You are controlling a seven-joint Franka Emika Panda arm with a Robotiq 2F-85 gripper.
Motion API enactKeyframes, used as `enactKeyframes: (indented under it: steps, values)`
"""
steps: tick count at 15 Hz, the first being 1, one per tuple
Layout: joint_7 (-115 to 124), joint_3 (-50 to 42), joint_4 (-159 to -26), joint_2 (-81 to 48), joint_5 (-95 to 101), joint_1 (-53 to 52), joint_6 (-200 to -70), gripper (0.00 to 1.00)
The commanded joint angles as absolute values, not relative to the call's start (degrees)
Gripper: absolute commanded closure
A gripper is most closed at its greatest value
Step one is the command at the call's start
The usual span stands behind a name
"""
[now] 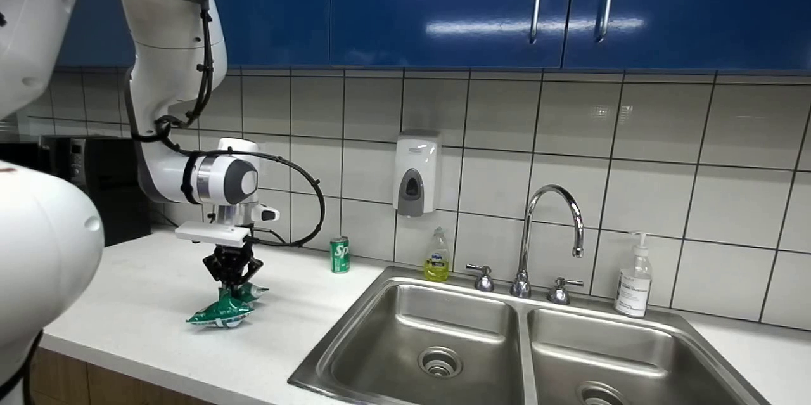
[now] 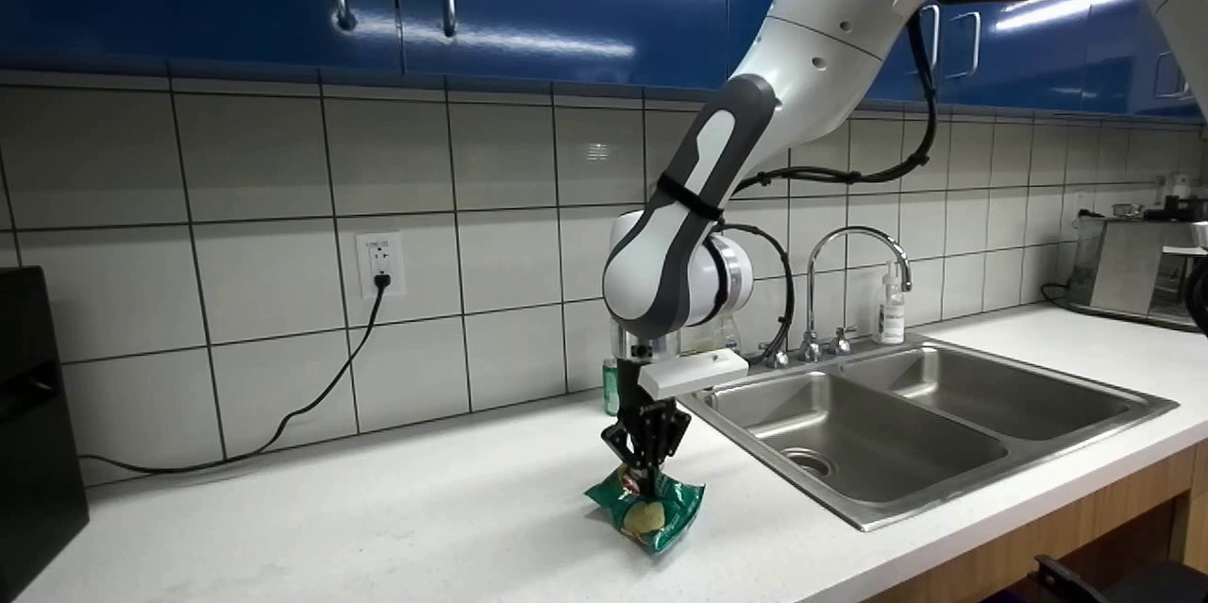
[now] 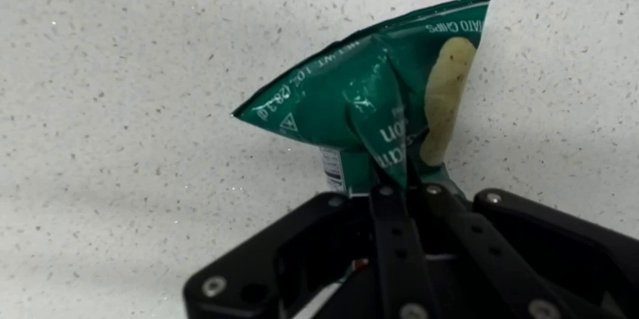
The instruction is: Put the green packet in the sink.
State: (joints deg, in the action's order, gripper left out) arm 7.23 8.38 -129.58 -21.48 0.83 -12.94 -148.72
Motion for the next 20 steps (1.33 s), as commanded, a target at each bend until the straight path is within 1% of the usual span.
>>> enactKeyframes:
  steps: [1, 12, 20]
  values:
    - [7.4, 7.7, -128.9, -21.5, 2.4, -13.5, -148.2, 0.99]
    - [7.8, 8.5, -127.5, -16.2, 1.3, -13.8, -146.5, 1.0]
    - [8.8, 6.0, -128.7, -13.9, 0.4, -11.2, -148.2, 1.0]
